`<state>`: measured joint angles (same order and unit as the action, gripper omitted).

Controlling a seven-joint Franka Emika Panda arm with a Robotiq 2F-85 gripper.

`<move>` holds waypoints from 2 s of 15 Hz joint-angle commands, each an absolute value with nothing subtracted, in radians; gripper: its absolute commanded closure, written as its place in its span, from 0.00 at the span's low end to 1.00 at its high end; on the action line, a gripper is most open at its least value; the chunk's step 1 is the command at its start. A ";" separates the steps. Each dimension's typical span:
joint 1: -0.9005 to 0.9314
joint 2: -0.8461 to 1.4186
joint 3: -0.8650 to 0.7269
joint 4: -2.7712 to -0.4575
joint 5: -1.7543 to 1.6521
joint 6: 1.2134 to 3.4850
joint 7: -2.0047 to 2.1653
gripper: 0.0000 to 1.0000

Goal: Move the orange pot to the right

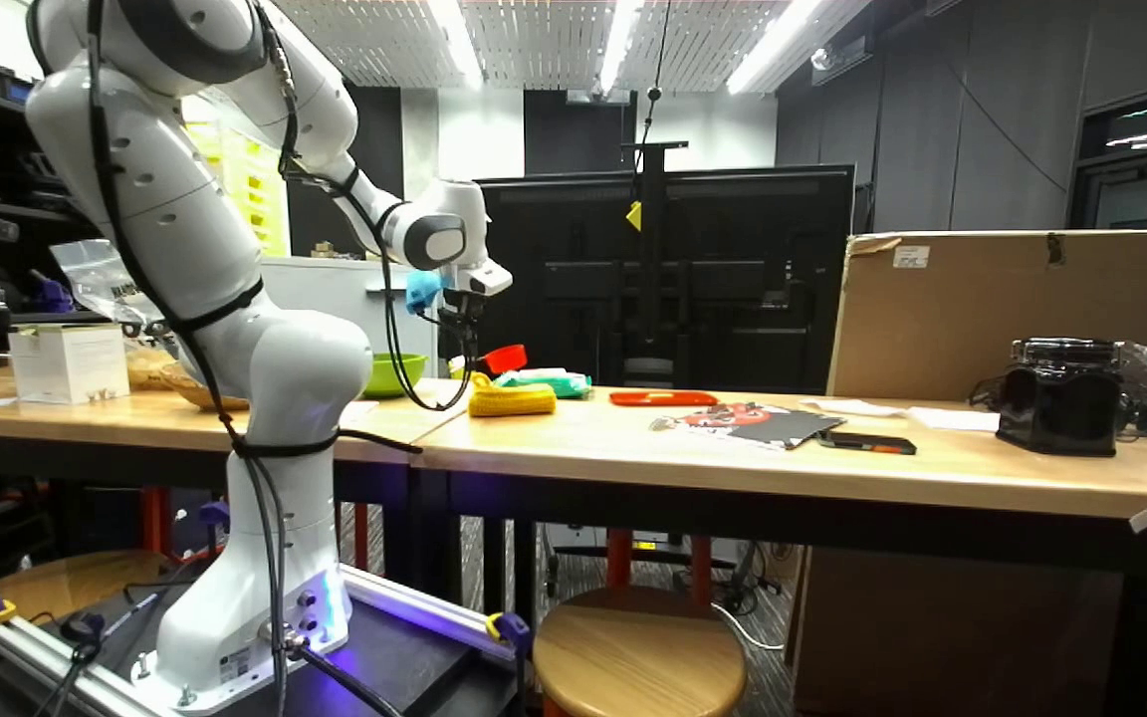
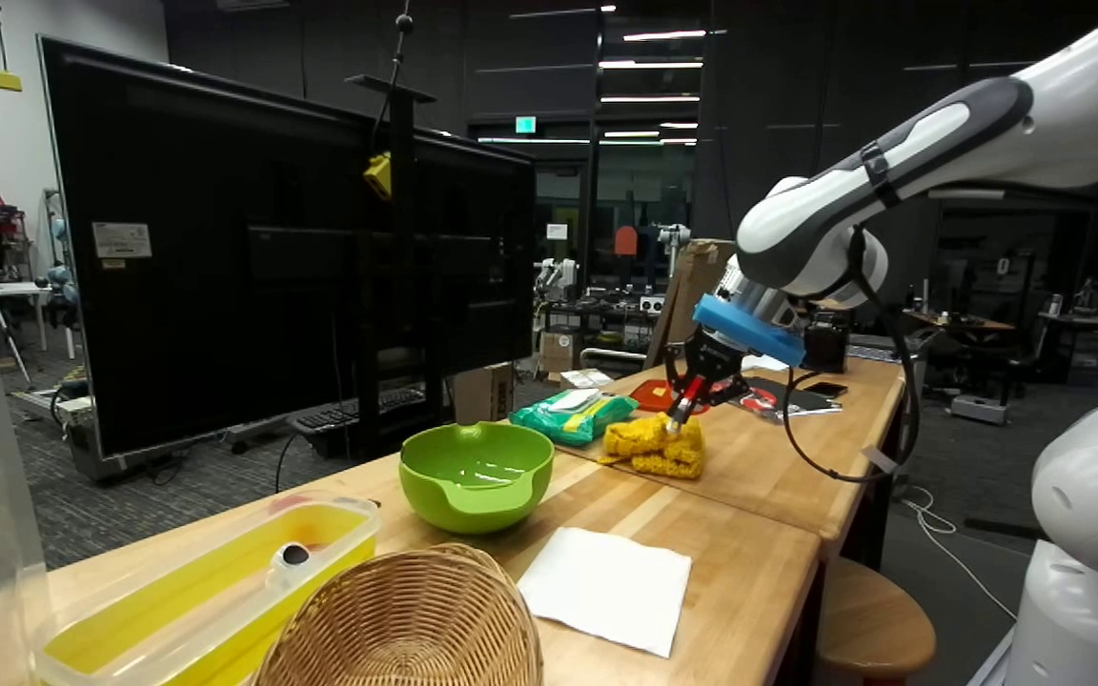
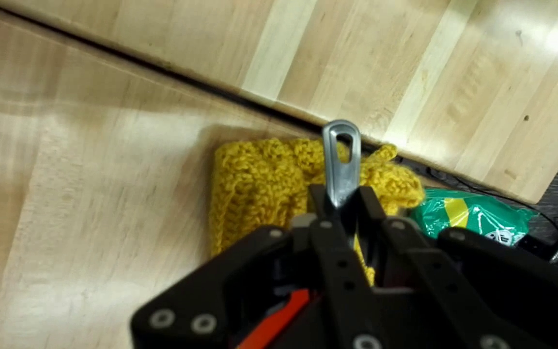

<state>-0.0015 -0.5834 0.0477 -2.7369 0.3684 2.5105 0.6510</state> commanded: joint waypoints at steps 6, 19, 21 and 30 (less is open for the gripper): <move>0.004 -0.520 0.022 -2.718 0.439 2.541 0.606 0.96; 0.046 -0.368 0.015 -2.569 0.480 2.561 0.478 0.96; 0.048 -0.347 0.013 -2.559 0.497 2.555 0.469 0.96; 0.040 -0.323 0.008 -2.571 0.548 2.506 0.455 0.60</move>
